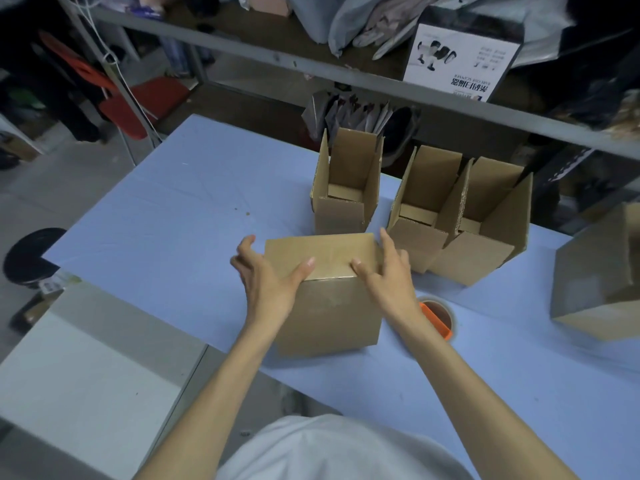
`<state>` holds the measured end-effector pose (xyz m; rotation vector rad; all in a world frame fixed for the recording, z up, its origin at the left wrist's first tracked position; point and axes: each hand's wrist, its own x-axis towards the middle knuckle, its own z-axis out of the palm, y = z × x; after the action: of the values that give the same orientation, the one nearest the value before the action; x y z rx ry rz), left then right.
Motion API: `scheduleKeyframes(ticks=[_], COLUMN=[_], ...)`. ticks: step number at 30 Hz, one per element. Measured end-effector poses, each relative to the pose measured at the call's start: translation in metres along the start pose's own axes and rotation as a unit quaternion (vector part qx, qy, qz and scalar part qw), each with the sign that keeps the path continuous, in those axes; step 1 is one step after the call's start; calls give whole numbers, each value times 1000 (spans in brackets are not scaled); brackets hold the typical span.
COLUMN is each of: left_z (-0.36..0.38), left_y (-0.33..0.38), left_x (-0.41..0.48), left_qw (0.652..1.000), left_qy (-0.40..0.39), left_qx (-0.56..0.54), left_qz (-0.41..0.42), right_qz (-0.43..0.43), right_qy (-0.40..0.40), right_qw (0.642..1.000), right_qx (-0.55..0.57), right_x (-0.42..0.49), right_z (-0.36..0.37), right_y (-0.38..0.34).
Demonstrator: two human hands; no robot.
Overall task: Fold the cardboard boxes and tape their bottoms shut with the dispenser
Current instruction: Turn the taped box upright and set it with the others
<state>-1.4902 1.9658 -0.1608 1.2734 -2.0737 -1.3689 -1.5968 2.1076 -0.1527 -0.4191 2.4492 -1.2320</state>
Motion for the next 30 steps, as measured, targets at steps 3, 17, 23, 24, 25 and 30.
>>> scheduleKeyframes(ticks=[3,17,23,24,25,30], left_z=[8,-7,-9,-9,-8,1], left_y=[5,-9,-28,-27,-25,-13], left_x=[-4,18,17,18,18,14], left_qw=[978,939,907,904,907,943], left_qy=[63,-45,-89,-97,-97,-31], left_qx=[86,152,234,235,218,129], left_qz=[177,305,338,344,346,306], right_qz=[-290,-358,-445,-441,-435,-396], right_qy=[75,-13,-55,-58,-53,38], right_qw=[950,929,833,840,856,905], right_qx=[-90,-98,-324,-312,-273,-150], right_x=[-7,23,24,25,26,29], right_z=[4,12,8,6,6,22], right_y=[-2,1,20,22,21,9])
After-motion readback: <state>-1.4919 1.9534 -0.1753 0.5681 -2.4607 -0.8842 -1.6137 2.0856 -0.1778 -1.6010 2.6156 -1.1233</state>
